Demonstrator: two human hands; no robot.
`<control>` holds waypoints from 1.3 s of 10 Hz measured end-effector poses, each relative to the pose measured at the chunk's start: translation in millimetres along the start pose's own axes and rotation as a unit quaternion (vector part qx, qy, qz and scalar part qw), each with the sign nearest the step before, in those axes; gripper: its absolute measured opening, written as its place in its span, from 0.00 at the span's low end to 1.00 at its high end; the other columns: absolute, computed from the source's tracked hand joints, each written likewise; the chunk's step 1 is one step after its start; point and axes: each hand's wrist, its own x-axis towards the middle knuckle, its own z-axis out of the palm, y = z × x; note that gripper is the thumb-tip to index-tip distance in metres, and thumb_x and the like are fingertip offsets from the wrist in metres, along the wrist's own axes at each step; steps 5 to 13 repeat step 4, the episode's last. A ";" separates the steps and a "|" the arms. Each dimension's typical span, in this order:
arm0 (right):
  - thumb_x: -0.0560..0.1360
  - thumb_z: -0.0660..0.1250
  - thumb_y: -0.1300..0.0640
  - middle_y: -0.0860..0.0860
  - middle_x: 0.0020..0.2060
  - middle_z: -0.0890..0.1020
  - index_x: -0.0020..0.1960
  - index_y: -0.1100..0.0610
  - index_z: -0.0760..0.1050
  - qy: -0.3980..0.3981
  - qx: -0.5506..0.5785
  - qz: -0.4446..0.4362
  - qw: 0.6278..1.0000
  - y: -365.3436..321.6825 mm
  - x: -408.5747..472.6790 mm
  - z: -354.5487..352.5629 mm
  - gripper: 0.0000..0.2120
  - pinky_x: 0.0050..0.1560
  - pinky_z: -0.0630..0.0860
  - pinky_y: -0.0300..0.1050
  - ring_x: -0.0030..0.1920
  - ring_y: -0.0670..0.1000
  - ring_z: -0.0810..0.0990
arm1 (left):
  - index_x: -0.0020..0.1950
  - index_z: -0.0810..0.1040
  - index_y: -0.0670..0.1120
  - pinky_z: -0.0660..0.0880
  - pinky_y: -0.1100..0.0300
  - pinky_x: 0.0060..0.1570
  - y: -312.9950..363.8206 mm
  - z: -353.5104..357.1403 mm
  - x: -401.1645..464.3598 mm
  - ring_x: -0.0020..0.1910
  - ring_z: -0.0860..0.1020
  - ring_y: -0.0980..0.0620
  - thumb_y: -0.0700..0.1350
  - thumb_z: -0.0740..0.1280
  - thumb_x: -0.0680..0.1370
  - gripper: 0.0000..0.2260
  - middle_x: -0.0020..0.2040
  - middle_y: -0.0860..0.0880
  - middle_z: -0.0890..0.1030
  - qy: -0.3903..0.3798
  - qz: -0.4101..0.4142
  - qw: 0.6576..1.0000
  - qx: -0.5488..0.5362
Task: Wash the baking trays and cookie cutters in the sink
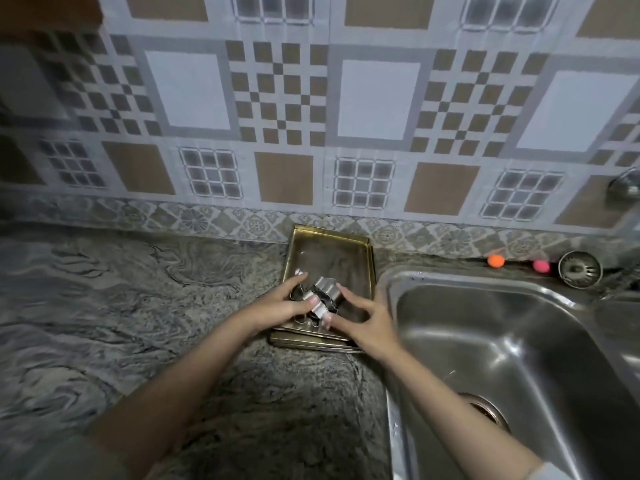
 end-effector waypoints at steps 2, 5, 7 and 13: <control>0.54 0.74 0.30 0.53 0.78 0.50 0.74 0.36 0.58 0.005 -0.012 0.006 1.000 -20.4 -15.4 -12.9 0.52 0.75 0.52 0.58 0.77 0.53 0.50 | 0.72 0.33 0.68 0.46 0.41 0.72 4.0 12.6 -13.0 0.76 0.41 0.38 0.71 0.61 0.70 0.43 0.77 0.42 0.34 0.057 -0.021 0.995 0.085; 0.67 0.75 0.50 0.52 0.64 0.76 0.70 0.52 0.68 0.228 0.114 -0.180 0.950 -110.3 -72.0 -75.9 0.34 0.66 0.72 0.50 0.64 0.46 0.75 | 0.73 0.31 0.63 0.43 0.39 0.73 12.0 40.4 -73.0 0.75 0.33 0.46 0.77 0.55 0.65 0.47 0.75 0.53 0.29 0.178 0.077 0.981 0.030; 0.67 0.75 0.50 0.52 0.64 0.76 0.70 0.52 0.68 0.228 0.114 -0.180 0.950 -110.3 -72.0 -75.9 0.34 0.66 0.72 0.50 0.64 0.46 0.75 | 0.73 0.31 0.63 0.43 0.39 0.73 12.0 40.4 -73.0 0.75 0.33 0.46 0.77 0.55 0.65 0.47 0.75 0.53 0.29 0.178 0.077 0.981 0.030; 0.67 0.75 0.50 0.52 0.64 0.76 0.70 0.52 0.68 0.228 0.114 -0.180 0.950 -110.3 -72.0 -75.9 0.34 0.66 0.72 0.50 0.64 0.46 0.75 | 0.73 0.31 0.63 0.43 0.39 0.73 12.0 40.4 -73.0 0.75 0.33 0.46 0.77 0.55 0.65 0.47 0.75 0.53 0.29 0.178 0.077 0.981 0.030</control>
